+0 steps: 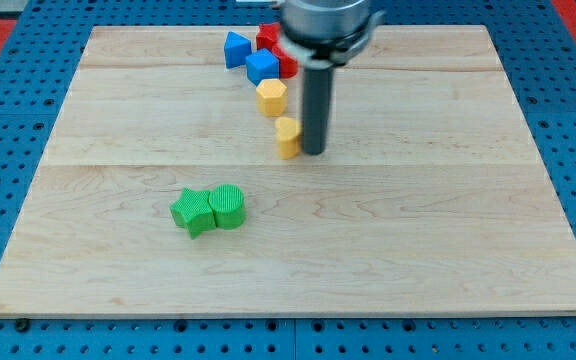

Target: Move the green circle along with the green star to the left bottom of the board

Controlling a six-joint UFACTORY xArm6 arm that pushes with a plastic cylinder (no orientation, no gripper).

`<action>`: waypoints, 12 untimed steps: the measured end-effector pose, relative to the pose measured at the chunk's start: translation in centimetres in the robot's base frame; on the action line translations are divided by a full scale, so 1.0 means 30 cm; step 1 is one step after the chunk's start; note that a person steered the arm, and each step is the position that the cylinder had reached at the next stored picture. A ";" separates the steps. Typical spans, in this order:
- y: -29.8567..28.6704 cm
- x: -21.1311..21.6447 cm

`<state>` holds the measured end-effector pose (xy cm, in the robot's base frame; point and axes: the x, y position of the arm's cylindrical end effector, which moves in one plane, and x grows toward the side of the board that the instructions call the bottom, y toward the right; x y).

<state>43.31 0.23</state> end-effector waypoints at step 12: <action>-0.381 -0.028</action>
<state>42.46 -11.19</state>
